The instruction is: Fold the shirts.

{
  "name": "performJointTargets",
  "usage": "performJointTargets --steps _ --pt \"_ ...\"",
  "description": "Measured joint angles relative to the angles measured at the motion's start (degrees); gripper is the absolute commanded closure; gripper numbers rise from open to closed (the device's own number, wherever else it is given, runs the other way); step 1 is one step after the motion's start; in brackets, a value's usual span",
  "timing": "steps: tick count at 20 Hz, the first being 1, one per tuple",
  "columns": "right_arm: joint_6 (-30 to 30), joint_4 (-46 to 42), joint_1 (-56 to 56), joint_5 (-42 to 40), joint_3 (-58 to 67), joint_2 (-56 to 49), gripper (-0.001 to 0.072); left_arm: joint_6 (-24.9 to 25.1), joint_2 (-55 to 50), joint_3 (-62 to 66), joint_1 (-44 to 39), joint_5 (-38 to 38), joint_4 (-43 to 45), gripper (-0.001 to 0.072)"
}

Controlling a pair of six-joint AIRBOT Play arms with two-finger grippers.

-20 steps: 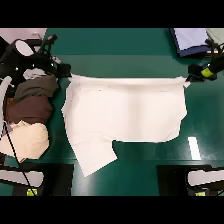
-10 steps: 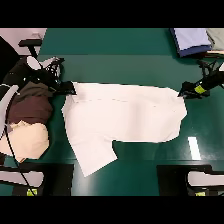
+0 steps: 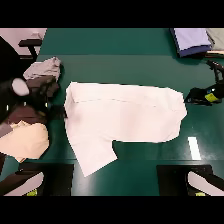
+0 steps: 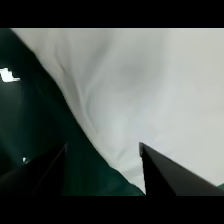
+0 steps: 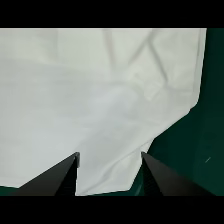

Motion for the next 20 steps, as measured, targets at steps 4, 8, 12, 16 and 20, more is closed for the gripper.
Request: performJointTargets --steps 4,8,12,16,20 --pt "-0.1 0.0 0.0 -0.6 -3.5 4.7 0.0260 -1.5 8.2 -13.9 -0.1 -0.4 -5.1 0.0166" --pt "-0.1 0.1 0.0 -1.0 -4.7 6.4 0.0261 -1.2 10.9 -21.7 -0.2 1.3 -10.6 0.0167" --pt "-0.1 0.9 0.0 -1.2 -5.1 6.9 0.0260 0.8 11.7 -25.7 -0.2 4.2 -16.6 0.0176" --pt "-0.1 1.4 0.0 -1.2 -5.2 7.0 0.0261 2.6 11.8 -27.8 -0.2 6.1 -19.2 0.0685" --pt "0.0 0.8 -0.7 0.5 -6.4 7.1 0.0259 4.7 11.9 -26.2 -0.2 6.6 -21.2 0.0686"
